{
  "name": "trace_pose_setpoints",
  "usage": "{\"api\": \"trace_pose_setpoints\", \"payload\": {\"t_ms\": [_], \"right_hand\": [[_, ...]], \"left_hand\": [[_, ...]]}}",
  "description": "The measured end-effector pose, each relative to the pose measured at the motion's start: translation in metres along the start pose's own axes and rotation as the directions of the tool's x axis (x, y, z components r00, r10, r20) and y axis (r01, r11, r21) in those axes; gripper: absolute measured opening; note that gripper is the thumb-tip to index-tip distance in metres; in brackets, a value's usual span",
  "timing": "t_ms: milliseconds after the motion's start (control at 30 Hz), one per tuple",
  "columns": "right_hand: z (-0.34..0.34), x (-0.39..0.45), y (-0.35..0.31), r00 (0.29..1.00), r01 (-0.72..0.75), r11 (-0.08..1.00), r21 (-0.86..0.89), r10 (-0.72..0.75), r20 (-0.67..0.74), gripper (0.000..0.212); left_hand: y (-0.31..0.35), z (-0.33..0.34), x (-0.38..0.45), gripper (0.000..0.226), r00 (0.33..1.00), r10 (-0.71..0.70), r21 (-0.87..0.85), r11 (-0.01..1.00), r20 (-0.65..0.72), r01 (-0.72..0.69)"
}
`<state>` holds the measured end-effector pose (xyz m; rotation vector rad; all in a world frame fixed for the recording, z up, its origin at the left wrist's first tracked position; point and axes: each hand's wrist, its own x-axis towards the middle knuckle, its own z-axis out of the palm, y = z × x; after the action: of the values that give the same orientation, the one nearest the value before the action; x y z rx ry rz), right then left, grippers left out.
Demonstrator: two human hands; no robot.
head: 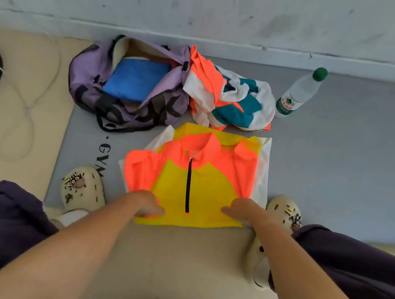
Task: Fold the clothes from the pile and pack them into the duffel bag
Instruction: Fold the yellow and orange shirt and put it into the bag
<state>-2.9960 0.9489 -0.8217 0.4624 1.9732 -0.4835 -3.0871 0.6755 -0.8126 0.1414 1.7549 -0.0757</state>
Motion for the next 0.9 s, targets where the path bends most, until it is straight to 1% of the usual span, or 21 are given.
{"api": "trace_pose_setpoints", "payload": {"t_ms": [33,67,100,133,167,200,233,267,300,333,400,433,500,533,600,667,733,767,833,867,900], "right_hand": [[0.002,0.005,0.001,0.992,-0.035,0.999,0.025,0.032,0.12,0.05],[0.001,0.009,0.002,0.976,-0.074,0.996,0.048,0.062,0.21,0.055],[-0.002,0.013,0.0,0.967,-0.088,0.995,0.051,0.073,0.246,0.058],[-0.007,0.018,-0.002,0.973,-0.072,0.996,0.047,0.06,0.221,0.055],[-0.013,0.024,-0.008,0.99,-0.03,0.999,0.035,0.024,0.136,0.048],[-0.02,0.031,-0.013,1.0,0.029,1.0,0.01,-0.029,-0.001,0.039],[-0.026,0.038,-0.018,0.984,0.086,0.996,-0.022,-0.089,-0.157,0.031],[-0.033,0.045,-0.023,0.944,0.138,0.99,-0.036,-0.143,-0.297,0.027],[-0.04,0.051,-0.027,0.897,0.181,0.983,-0.041,-0.182,-0.403,0.027],[-0.045,0.056,-0.031,0.854,0.208,0.977,-0.051,-0.207,-0.478,0.03],[-0.052,0.067,-0.037,0.78,0.229,0.969,-0.096,-0.241,-0.577,0.038],[-0.055,0.072,-0.04,0.758,0.237,0.964,-0.119,-0.26,-0.599,0.044],[-0.059,0.081,-0.046,0.753,0.253,0.957,-0.141,-0.287,-0.592,0.059],[-0.06,0.085,-0.048,0.759,0.259,0.955,-0.147,-0.295,-0.58,0.064],[-0.06,0.093,-0.053,0.767,0.249,0.955,-0.162,-0.296,-0.569,0.066],[-0.059,0.098,-0.056,0.784,0.205,0.964,-0.168,-0.265,-0.561,0.061],[-0.058,0.102,-0.056,0.822,0.16,0.974,-0.159,-0.221,-0.524,0.05],[-0.057,0.104,-0.056,0.838,0.142,0.977,-0.156,-0.203,-0.506,0.045],[-0.057,0.106,-0.055,0.856,0.118,0.981,-0.151,-0.178,-0.486,0.036],[-0.058,0.107,-0.054,0.856,0.119,0.983,-0.138,-0.172,-0.488,0.032],[-0.058,0.109,-0.055,0.851,0.129,0.985,-0.115,-0.17,-0.498,0.031]], "left_hand": [[0.001,-0.003,0.001,0.07,0.976,-0.082,-0.034,0.995,0.201,0.091],[0.003,-0.01,0.002,0.072,0.94,-0.111,-0.049,0.99,0.321,0.134],[0.005,-0.019,0.003,0.068,0.938,-0.105,-0.055,0.99,0.33,0.13],[0.006,-0.028,0.006,0.061,0.979,-0.057,-0.041,0.997,0.196,0.066],[0.008,-0.038,0.011,0.05,0.999,0.022,-0.013,1.0,-0.042,-0.023],[0.01,-0.046,0.017,0.04,0.946,0.095,0.017,0.995,-0.31,-0.094],[0.012,-0.054,0.023,0.032,0.844,0.126,0.006,0.99,-0.522,-0.144],[0.013,-0.06,0.029,0.03,0.739,0.121,-0.025,0.983,-0.663,-0.184],[0.013,-0.064,0.035,0.033,0.66,0.099,-0.058,0.976,-0.745,-0.211],[0.011,-0.069,0.043,0.04,0.621,0.069,-0.093,0.97,-0.78,-0.225],[0.004,-0.076,0.057,0.057,0.608,0.022,-0.154,0.96,-0.793,-0.236],[0.0,-0.078,0.063,0.065,0.606,-0.003,-0.178,0.957,-0.795,-0.229],[-0.009,-0.081,0.076,0.068,0.618,-0.065,-0.245,0.946,-0.784,-0.211],[-0.013,-0.083,0.081,0.059,0.625,-0.095,-0.285,0.935,-0.775,-0.211],[-0.02,-0.085,0.089,0.032,0.632,-0.131,-0.361,0.899,-0.764,-0.25],[-0.03,-0.088,0.095,0.024,0.623,-0.178,-0.469,0.815,-0.762,-0.341],[-0.041,-0.09,0.096,0.02,0.56,-0.287,-0.562,0.717,-0.777,-0.413],[-0.047,-0.09,0.096,0.016,0.501,-0.36,-0.583,0.699,-0.787,-0.413],[-0.055,-0.089,0.092,0.012,0.37,-0.46,-0.583,0.723,-0.807,-0.372],[-0.056,-0.088,0.09,0.013,0.314,-0.444,-0.537,0.768,-0.839,-0.348],[-0.055,-0.086,0.089,0.014,0.276,-0.362,-0.443,0.83,-0.89,-0.339]]}}
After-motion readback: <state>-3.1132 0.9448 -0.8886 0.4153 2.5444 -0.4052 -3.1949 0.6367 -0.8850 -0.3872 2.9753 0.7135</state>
